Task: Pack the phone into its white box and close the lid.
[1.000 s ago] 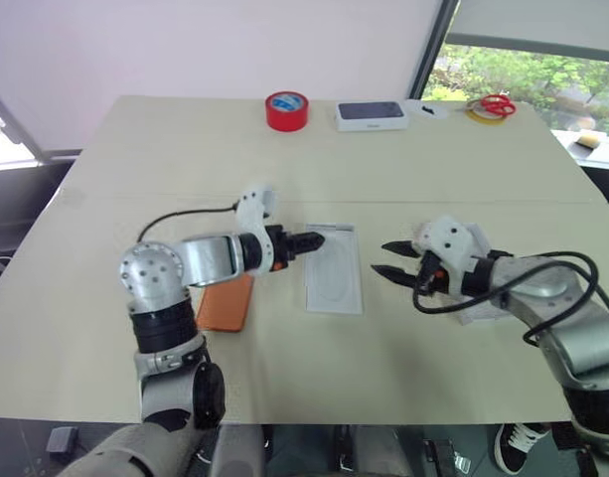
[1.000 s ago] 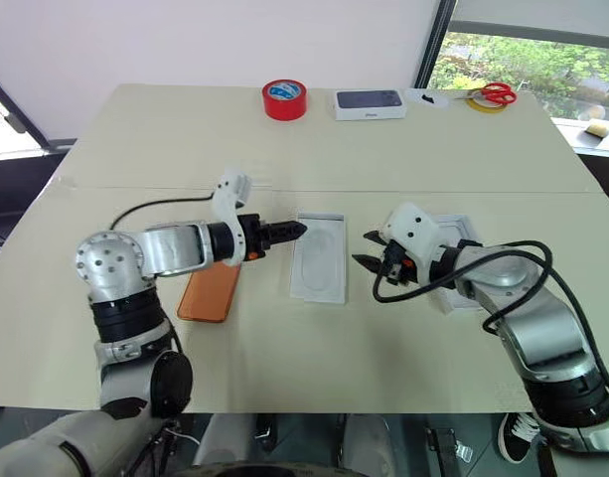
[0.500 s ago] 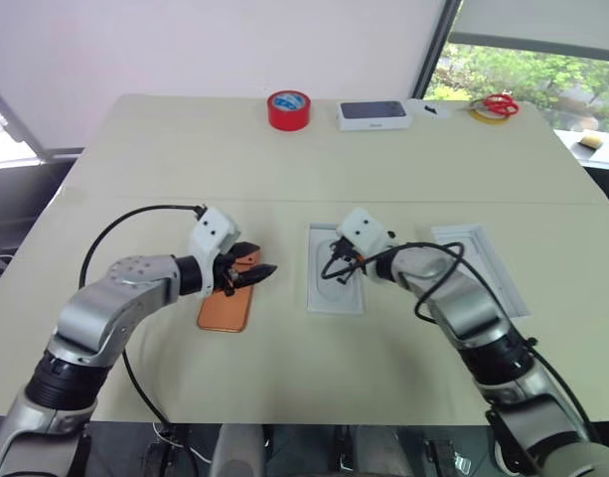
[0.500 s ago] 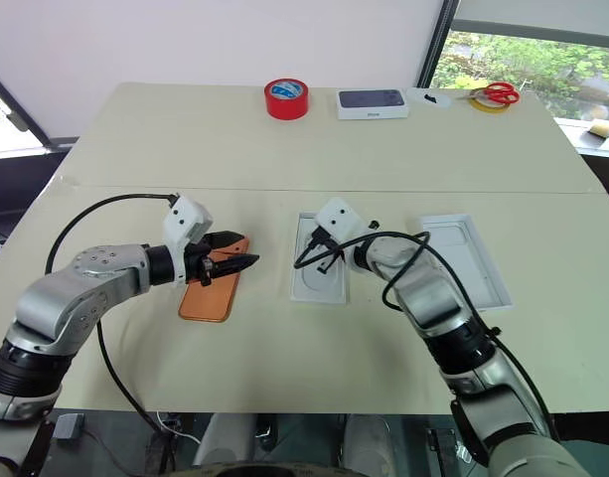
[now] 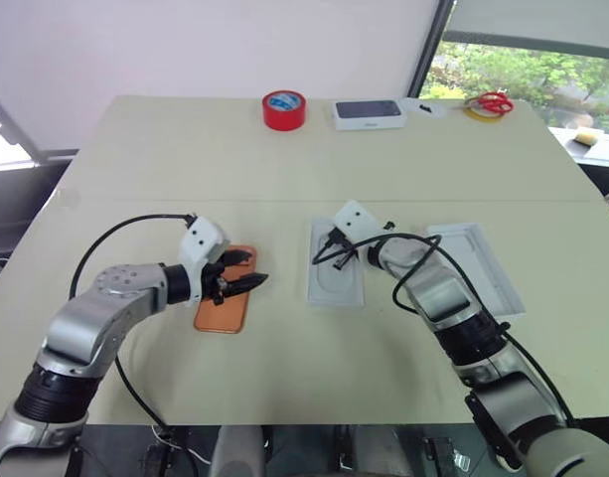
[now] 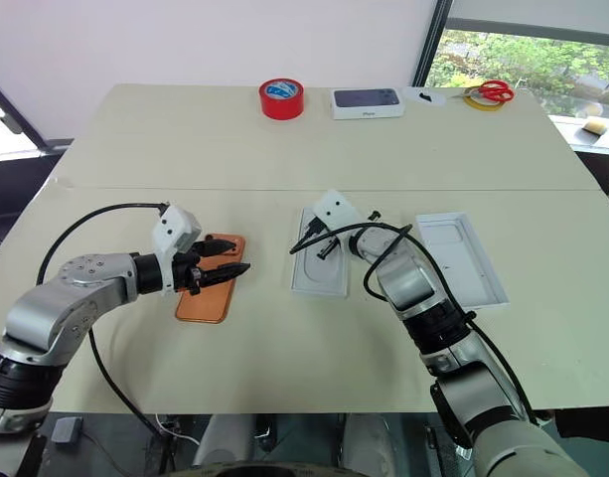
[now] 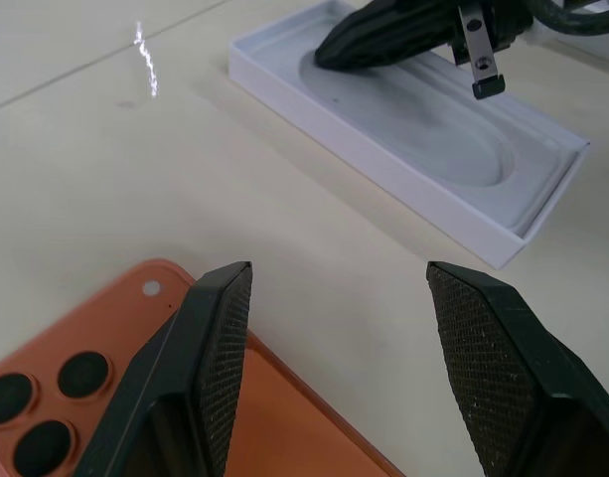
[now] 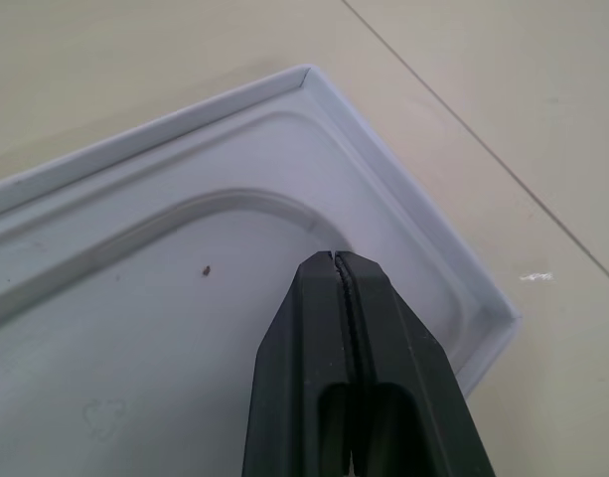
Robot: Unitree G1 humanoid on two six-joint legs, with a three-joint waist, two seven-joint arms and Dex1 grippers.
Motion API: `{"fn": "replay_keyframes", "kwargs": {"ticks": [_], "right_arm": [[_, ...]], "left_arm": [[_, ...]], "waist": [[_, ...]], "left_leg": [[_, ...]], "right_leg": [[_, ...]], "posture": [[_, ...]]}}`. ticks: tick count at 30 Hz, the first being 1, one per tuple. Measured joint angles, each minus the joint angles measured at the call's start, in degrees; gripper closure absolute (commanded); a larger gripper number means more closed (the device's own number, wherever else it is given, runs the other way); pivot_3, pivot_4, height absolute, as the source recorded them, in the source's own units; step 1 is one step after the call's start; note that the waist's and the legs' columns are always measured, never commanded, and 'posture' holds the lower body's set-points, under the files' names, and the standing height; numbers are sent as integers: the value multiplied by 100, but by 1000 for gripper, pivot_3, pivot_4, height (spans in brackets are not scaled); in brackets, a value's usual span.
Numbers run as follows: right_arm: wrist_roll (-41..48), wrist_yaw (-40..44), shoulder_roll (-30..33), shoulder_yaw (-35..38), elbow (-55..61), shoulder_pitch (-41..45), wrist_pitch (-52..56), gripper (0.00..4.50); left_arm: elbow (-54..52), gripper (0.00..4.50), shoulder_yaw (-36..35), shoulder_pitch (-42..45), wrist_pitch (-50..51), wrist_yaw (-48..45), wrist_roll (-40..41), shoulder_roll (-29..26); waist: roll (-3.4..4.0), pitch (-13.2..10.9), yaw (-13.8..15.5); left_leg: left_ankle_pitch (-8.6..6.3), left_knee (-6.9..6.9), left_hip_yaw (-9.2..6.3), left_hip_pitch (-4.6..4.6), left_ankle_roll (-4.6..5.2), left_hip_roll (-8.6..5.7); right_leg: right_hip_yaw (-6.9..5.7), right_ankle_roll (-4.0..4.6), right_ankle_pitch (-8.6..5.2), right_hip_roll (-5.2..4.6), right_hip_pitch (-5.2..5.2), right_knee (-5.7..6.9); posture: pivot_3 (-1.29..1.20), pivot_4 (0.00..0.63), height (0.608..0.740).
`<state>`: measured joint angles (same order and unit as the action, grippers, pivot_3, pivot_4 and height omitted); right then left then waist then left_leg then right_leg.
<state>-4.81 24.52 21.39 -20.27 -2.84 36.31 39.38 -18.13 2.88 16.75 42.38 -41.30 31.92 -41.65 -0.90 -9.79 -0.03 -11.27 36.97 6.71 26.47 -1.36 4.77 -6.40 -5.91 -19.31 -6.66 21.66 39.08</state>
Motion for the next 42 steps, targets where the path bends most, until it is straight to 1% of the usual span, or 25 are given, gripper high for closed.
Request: {"fn": "replay_keyframes", "kwargs": {"ticks": [3,4,5,6,7,11,13,16,18,21,24,29,33,37,42], "right_arm": [[20,128,0,17,196,-112,-109,4462],[116,263,-5,31,444,-197,-112,4500],[178,353,-25,30,612,-232,-112,4500],[251,462,-34,30,840,-280,-95,4500],[312,539,-49,29,1019,-302,-66,4500],[489,802,-264,-203,1696,-377,333,4500],[587,973,-401,-502,1860,-381,599,4500],[642,1209,-463,-901,1825,-321,995,4500],[641,1304,-481,-1070,1700,-221,1129,4500],[599,1413,-521,-1326,1360,21,1179,4500],[538,1467,-541,-1485,1167,199,1175,4500],[406,1500,-584,-1631,1020,316,1036,4500],[372,1500,-628,-1639,989,311,1027,4500],[323,1489,-622,-1619,992,267,1021,4500],[259,1453,-611,-1520,992,205,1033,4500]], "left_arm": [[28,1558,-140,-5,268,129,53,75],[121,1018,-285,19,431,217,138,133],[204,704,-390,43,544,285,169,148],[304,259,-551,99,713,393,250,193],[370,70,-708,149,837,491,295,236],[622,70,-1317,289,1525,973,382,158],[695,70,-1433,290,2097,1103,386,-96],[726,70,-1709,262,2821,1187,555,-153],[714,70,-1794,203,3114,1178,641,-197],[468,70,-1785,118,3592,1029,838,-447],[242,70,-1777,63,3957,890,1033,-489],[10,70,-1864,115,4445,883,1280,-166],[-104,70,-1913,195,4692,1005,1436,239],[-49,70,-1968,273,4769,1356,1728,628],[166,70,-2058,381,4841,1851,2175,804]], "waist": [[0,0,-20],[0,0,-43],[0,0,-60],[0,0,-68],[0,0,-81],[0,0,-101],[0,0,-96],[0,0,-54],[-2,1,-61],[-1,2,-91],[3,4,-95],[5,10,-69],[12,18,-49],[14,23,-29],[17,25,13]], "left_leg": [[-1,-1,-2,0,2,0],[-2,-3,-5,0,3,0],[-3,-3,-7,0,4,1],[-4,-4,-13,0,7,1],[-4,-4,-20,-1,8,2],[-4,-8,-25,-3,8,4],[-4,-8,-25,-2,8,4],[-6,-1,-27,-3,9,2],[-7,-1,-26,-2,11,1],[-6,-6,-26,-6,9,1],[-2,-8,-24,-10,3,1],[-4,-6,-23,-14,5,-2],[-4,-5,-26,-18,5,-5],[-6,-1,-32,-30,9,-9],[-16,-3,-34,-52,23,-10]], "right_leg": [[0,0,0,0,0,0],[0,0,0,0,0,0],[0,0,0,2,0,1],[0,0,0,2,1,2],[0,0,0,3,1,3],[0,0,0,7,2,4],[0,0,0,8,3,4],[-1,0,0,3,16,3],[-1,0,0,1,19,4],[0,0,0,2,20,4],[3,0,0,2,19,4],[3,0,0,-2,10,3],[2,0,0,-4,-1,2],[-2,-1,0,-9,-19,-1],[-2,-1,-1,-12,-33,-2]], "posture": [[0,150,730],[0,150,730],[0,150,730],[0,150,730],[0,150,730],[0,150,730],[0,150,730],[0,150,730],[0,150,730],[0,150,730],[0,150,730],[0,150,730],[0,150,730],[0,150,730],[0,150,730]]}}
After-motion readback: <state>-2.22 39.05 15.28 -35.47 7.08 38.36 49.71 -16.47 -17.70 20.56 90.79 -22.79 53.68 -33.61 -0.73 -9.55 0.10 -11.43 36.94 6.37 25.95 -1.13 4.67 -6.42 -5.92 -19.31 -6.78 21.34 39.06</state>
